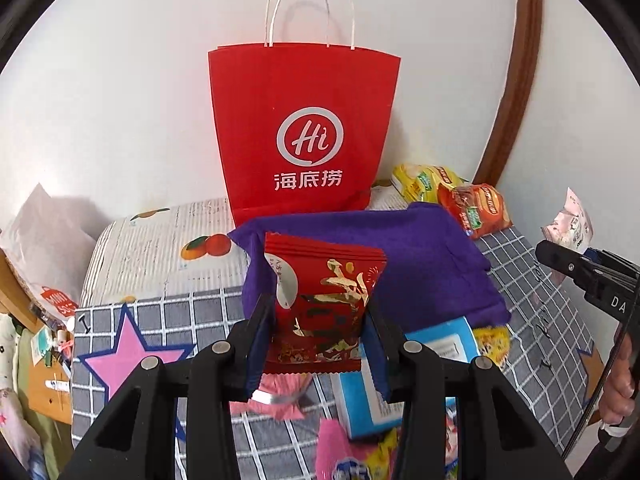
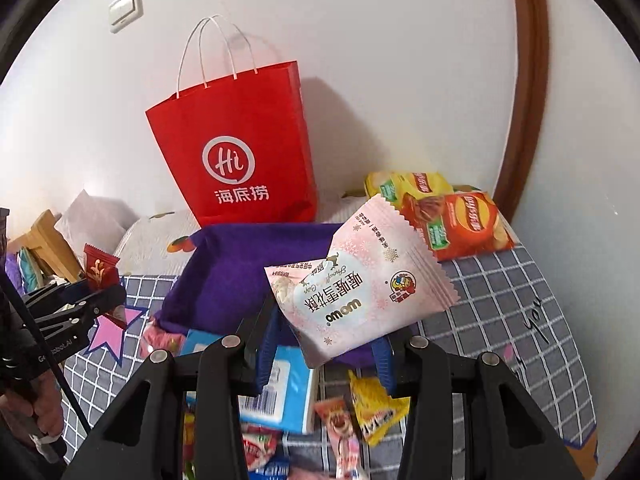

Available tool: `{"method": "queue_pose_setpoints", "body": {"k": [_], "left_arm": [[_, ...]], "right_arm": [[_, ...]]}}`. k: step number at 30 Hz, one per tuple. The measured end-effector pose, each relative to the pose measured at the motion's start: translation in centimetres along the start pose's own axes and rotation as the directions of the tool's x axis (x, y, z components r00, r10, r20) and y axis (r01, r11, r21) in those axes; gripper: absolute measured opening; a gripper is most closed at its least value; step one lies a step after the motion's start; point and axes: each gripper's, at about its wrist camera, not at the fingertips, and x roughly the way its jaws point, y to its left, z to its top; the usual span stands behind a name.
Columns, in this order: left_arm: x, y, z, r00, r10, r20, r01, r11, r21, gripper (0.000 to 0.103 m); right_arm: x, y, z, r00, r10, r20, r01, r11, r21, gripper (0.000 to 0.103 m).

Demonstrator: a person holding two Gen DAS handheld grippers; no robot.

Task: Organize snacks
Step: 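Carry the red packet with the left tool while the right tool carries the white packet over the purple towel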

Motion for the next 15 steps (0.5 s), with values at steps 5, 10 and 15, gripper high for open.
{"method": "queue_pose_setpoints", "body": {"k": [5,10,15], "left_arm": [[1.9,0.4,1.6,1.000,0.010,-0.001,-0.010,1.000,-0.004,0.040],[4.2,0.5,3.0,1.000,0.026,-0.006,-0.027,1.000,-0.008,0.040],[6.9,0.9,3.5,0.999,0.028,-0.032,-0.028,1.000,-0.013,0.040]], "right_arm": [[2.5,0.0,1.6,1.000,0.015,-0.021,-0.015,1.000,-0.006,0.041],[4.3,0.1,3.2,1.000,0.014,-0.022,-0.015,0.999,-0.031,0.041],[7.1,-0.1,4.1,0.999,0.018,-0.045,-0.020,0.998,-0.053,0.041]]}}
